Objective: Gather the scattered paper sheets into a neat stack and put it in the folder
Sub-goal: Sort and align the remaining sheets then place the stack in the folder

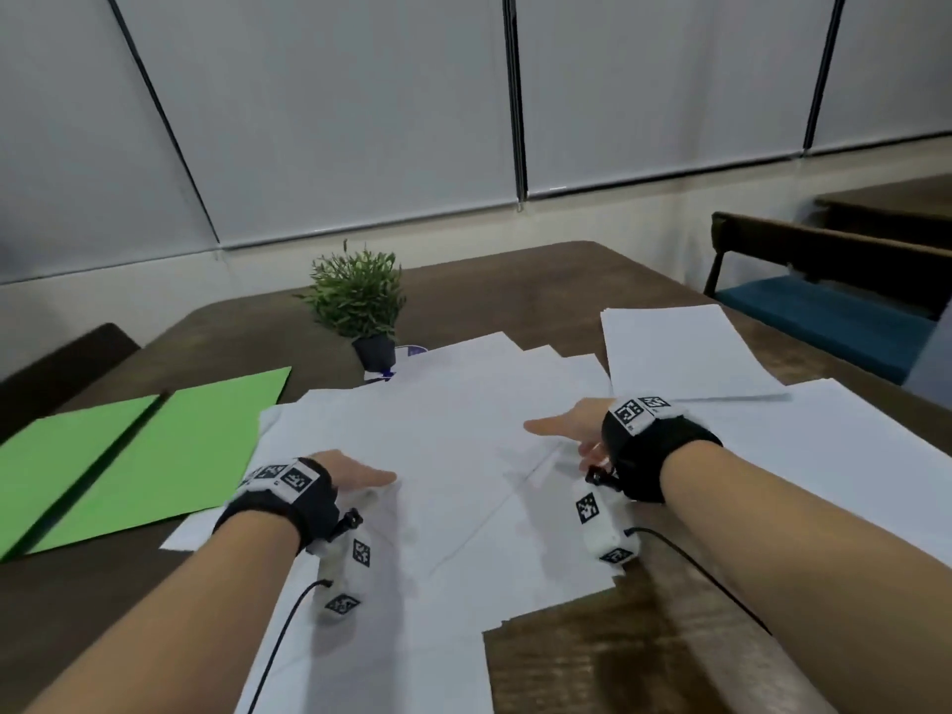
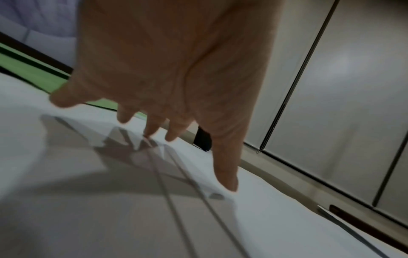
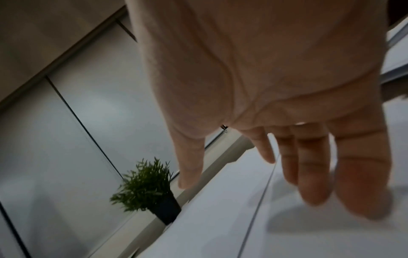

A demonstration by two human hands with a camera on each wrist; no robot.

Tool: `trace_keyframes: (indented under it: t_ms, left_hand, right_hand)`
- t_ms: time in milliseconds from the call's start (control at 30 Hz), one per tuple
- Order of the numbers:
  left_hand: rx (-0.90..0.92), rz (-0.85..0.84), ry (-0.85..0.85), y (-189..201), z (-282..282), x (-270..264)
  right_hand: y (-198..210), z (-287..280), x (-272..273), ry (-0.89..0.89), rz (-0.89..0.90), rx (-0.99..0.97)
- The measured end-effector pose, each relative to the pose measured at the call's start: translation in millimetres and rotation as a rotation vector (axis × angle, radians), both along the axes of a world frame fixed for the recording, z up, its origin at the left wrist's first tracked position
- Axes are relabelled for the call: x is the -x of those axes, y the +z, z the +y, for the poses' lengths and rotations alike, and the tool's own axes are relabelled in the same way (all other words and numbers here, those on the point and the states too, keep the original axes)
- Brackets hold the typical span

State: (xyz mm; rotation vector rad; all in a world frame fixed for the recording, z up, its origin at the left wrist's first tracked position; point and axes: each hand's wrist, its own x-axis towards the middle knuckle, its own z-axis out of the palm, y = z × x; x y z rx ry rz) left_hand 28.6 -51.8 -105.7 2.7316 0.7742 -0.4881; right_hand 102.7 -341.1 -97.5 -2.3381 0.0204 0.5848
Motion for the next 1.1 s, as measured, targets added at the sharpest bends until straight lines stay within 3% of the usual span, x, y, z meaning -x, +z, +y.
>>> trace_keyframes:
  t_ms: [100, 167, 300, 500, 633, 800, 900, 1000, 1100]
  left_hand:
    - [0.004, 0.047, -0.093, -11.7, 3.7, 19.3]
    - [0.003, 0.007, -0.113, -11.4, 1.7, 27.8]
    - [0.105, -0.016, -0.131, -7.8, 7.6, 37.3]
    - [0.316, -0.053, -0.041, -0.3, 25.1, 34.4]
    - [0.584, -0.101, 0.116, 4.1, 28.1, 35.7]
    - [0.441, -0.110, 0.091, -6.4, 27.2, 23.7]
    - [0.166, -0.106, 0.036, -11.4, 17.0, 20.1]
    - [0.017, -0.109, -0.033, -11.4, 7.8, 22.3]
    - [0.002, -0.148, -0.039, -10.2, 14.1, 29.5]
  right_hand:
    - [-8.1, 18.9, 22.1, 0.089, -0.055, 0.214]
    - [-14.4, 30.4, 35.8, 0.133, -0.035, 0.231]
    - [-23.9, 41.5, 46.9, 0.106, -0.097, 0.418]
    - [-16.1, 39.0, 55.8, 0.150, -0.122, 0.560]
    - [-10.0, 32.7, 54.4, 0.271, -0.090, 0.566]
    - [-6.0, 26.3, 50.8, 0.359, -0.006, 0.507]
    - [-8.7, 24.3, 47.5, 0.373, 0.008, 0.500]
    - [-13.4, 22.9, 40.4, 0.298, -0.011, 0.444]
    - [-6.8, 17.2, 31.7, 0.115, -0.110, 0.419]
